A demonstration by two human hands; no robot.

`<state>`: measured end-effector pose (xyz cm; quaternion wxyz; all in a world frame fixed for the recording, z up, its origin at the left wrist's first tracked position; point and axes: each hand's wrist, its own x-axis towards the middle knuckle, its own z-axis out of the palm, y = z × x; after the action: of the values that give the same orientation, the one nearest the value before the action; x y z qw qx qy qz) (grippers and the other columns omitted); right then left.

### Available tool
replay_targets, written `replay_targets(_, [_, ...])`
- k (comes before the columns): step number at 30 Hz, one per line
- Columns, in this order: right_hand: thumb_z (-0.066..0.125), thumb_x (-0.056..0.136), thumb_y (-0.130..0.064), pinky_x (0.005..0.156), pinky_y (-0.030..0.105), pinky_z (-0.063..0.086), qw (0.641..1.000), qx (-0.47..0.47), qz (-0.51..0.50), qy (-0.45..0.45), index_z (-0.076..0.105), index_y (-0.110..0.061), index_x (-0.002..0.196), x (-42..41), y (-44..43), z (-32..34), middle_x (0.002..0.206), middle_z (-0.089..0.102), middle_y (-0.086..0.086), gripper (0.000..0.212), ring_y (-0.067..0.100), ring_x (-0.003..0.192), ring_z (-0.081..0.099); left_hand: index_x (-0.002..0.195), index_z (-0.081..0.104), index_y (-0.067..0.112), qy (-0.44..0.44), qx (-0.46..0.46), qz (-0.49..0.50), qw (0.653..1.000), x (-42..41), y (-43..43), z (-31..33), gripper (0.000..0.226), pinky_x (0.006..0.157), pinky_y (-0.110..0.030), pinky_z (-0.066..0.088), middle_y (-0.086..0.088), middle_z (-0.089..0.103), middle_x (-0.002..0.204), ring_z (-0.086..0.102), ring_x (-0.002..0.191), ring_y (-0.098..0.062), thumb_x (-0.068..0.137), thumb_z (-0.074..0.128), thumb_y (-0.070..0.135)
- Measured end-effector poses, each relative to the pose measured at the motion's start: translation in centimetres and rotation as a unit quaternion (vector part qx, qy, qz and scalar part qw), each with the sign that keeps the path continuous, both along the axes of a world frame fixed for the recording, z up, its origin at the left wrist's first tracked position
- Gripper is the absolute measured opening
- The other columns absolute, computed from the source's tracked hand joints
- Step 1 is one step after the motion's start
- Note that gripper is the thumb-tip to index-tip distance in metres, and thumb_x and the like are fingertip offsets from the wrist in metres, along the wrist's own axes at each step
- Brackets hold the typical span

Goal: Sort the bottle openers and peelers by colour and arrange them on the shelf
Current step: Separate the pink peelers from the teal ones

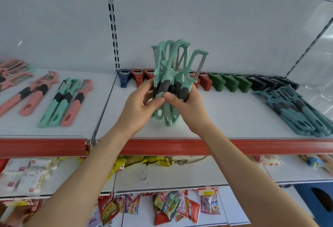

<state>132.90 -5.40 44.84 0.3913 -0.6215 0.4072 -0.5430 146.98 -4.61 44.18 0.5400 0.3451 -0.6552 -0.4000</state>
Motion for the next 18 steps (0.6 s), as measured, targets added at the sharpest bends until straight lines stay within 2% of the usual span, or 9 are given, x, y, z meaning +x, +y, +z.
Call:
replay_targets(3, [0.063,0.084,-0.003,0.072,0.012,0.049,1.0,0.003,0.014,0.014,0.053,-0.028,0.093,-0.2,0.0,-0.2,0.087,0.062,-0.011,0.028,-0.009,0.077,0.06,0.117,0.046,0.035,-0.025,0.003,0.002,1.0,0.1,-0.2,-0.4,0.045,0.082,-0.01,0.046,0.018,0.057,0.114,0.058,0.104,0.005,0.089,0.054,0.002])
replay_targets(6, [0.059,0.087,-0.005,0.072,0.01,0.047,0.999,0.01,0.014,0.033,0.054,-0.021,0.101,-0.1,0.0,-0.7,0.09,0.061,-0.012,0.022,-0.01,0.079,0.06,0.122,0.046,0.023,-0.073,0.008,0.02,0.997,0.1,-0.4,-1.1,0.04,0.08,-0.007,0.046,0.021,0.057,0.105,0.059,0.092,0.01,0.089,0.055,0.003])
replay_targets(9, [0.057,0.089,-0.006,0.078,0.013,0.049,0.999,0.016,0.005,0.034,0.052,-0.013,0.112,0.2,-0.2,-0.8,0.095,0.062,-0.01,0.024,-0.007,0.085,0.06,0.113,0.049,0.026,-0.079,0.011,0.038,0.996,0.0,-0.5,-1.0,0.034,0.082,-0.012,0.049,0.018,0.059,0.101,0.06,0.092,0.001,0.088,0.057,0.004])
replay_targets(12, [0.056,0.09,-0.007,0.084,0.021,0.051,0.999,0.033,0.0,0.015,0.053,-0.016,0.108,0.2,-0.4,-0.4,0.095,0.062,-0.008,0.02,0.003,0.089,0.061,0.109,0.054,0.025,-0.064,0.024,0.034,0.997,0.0,-0.6,-0.6,0.029,0.086,-0.029,0.052,0.005,0.064,0.102,0.063,0.096,-0.014,0.088,0.058,0.006])
replay_targets(15, [0.056,0.091,-0.012,0.081,0.023,0.053,0.998,0.062,-0.002,0.0,0.055,-0.021,0.099,-0.2,-0.4,0.4,0.092,0.064,-0.005,0.012,0.008,0.086,0.063,0.107,0.055,0.029,-0.026,0.061,-0.002,0.998,-0.6,-0.6,0.1,0.027,0.082,-0.029,0.054,0.003,0.065,0.105,0.065,0.095,-0.014,0.09,0.056,0.008])
replay_targets(18, [0.054,0.093,-0.014,0.083,0.029,0.055,0.996,0.089,-0.013,0.004,0.057,-0.011,0.106,-1.2,-0.3,1.3,0.096,0.066,0.002,0.014,0.014,0.089,0.065,0.105,0.058,0.023,0.013,0.117,-0.033,0.992,-1.7,-0.9,0.8,0.02,0.073,-0.029,0.057,0.0,0.066,0.104,0.068,0.086,-0.012,0.091,0.055,0.009])
